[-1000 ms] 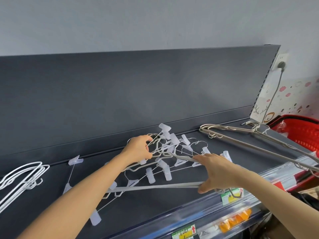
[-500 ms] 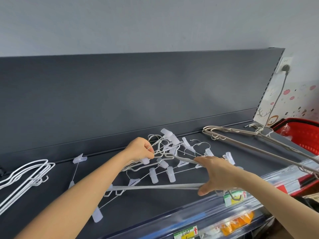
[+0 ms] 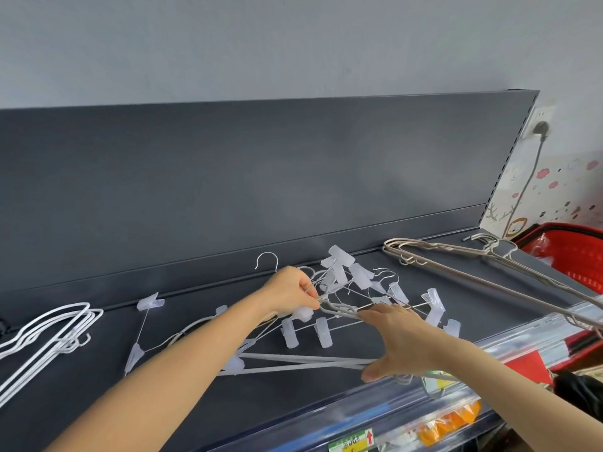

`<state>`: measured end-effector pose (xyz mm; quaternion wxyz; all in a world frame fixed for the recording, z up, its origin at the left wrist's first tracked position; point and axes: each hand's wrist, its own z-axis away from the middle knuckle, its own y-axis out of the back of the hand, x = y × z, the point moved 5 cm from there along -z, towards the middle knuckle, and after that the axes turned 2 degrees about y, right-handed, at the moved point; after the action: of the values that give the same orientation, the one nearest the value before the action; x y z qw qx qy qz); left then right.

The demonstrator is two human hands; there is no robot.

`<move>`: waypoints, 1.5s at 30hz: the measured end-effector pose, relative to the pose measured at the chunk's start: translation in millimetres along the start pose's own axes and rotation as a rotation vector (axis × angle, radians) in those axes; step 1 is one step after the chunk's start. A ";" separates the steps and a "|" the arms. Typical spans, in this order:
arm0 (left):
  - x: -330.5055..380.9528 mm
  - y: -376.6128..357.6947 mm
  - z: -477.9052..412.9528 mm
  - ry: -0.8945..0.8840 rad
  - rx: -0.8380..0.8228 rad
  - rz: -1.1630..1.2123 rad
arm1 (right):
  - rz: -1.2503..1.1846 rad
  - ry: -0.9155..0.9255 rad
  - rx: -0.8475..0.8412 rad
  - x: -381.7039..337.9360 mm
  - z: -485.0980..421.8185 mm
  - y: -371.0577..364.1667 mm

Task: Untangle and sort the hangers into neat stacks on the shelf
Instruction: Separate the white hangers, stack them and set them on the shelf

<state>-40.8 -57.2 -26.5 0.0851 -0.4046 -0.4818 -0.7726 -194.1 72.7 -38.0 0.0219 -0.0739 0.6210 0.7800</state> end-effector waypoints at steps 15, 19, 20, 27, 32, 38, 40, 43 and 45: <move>-42.9 61.7 1.2 0.159 -0.017 0.707 | 0.044 0.020 0.129 -2.5 5.5 10.9; -37.6 54.6 -1.8 0.159 -0.015 0.793 | 0.053 0.039 0.130 -10.4 6.4 14.1; -36.8 53.3 -2.7 0.164 -0.010 0.793 | 0.052 0.037 0.122 -11.5 6.8 13.7; -37.5 43.1 -10.7 0.205 0.049 0.823 | 0.027 0.008 0.105 -22.3 17.6 5.4; -33.2 38.2 -15.7 0.248 -0.008 0.835 | 0.037 -0.003 0.103 -28.5 24.5 4.5; -23.2 25.8 -19.2 0.214 -0.100 0.566 | -0.024 0.020 0.052 -24.2 15.2 17.3; -26.0 29.7 -20.8 0.210 -0.055 0.583 | -0.086 0.029 0.025 -21.9 12.5 17.9; -35.2 36.7 -22.2 0.214 -0.019 0.646 | -0.145 0.045 0.020 -17.6 10.5 13.5; -41.8 40.4 -22.3 0.228 -0.011 0.690 | -0.146 0.059 0.032 -15.4 9.6 9.2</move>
<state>-4.4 -107.2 -33.4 0.3918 -0.4548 -0.3002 -0.7413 -180.8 80.7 -24.8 0.0617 -0.1418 0.6265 0.7639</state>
